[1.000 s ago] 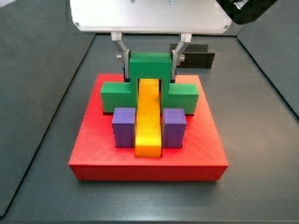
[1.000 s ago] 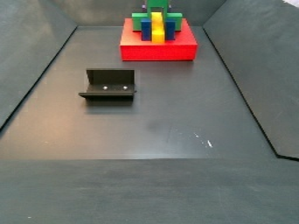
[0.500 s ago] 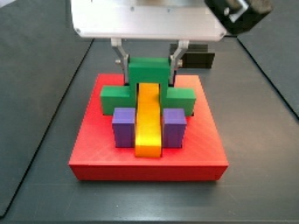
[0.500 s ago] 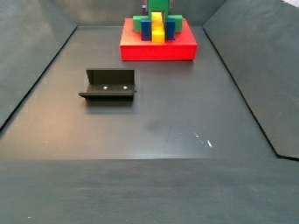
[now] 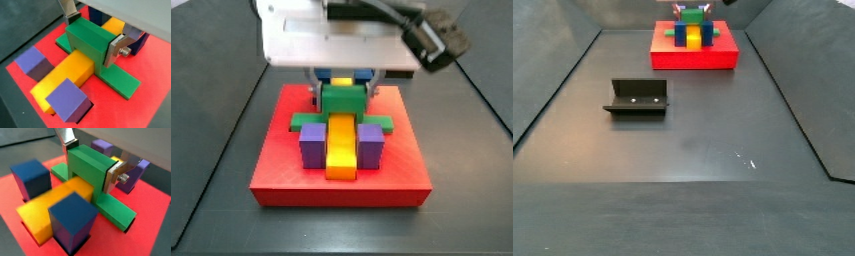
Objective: Pick up the green object. Move up. Place the green object on the fixture. Regrasp the green object. Move to above the board. Insert the green object.
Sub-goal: Insert the green object.
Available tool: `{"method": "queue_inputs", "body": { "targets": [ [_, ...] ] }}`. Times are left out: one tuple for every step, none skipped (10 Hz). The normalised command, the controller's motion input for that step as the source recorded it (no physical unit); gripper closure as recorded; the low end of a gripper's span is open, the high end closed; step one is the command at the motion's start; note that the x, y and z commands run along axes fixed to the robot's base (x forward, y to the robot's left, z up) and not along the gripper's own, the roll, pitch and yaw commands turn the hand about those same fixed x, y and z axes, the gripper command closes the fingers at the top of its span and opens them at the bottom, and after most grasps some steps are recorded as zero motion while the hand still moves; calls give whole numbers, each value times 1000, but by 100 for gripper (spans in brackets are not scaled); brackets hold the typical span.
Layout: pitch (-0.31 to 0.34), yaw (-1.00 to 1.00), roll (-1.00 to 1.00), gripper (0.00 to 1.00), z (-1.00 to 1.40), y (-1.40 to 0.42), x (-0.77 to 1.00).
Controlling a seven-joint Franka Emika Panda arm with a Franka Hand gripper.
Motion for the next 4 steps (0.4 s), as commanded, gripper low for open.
{"method": "queue_inputs", "body": {
  "targets": [
    [0,0,120,100,-363,-97,0],
    [0,0,24,100,0,-9,0],
    [-13,0,0,100,0,0,-54],
    [0,0,0,100,0,0,-9]
  ]
}}
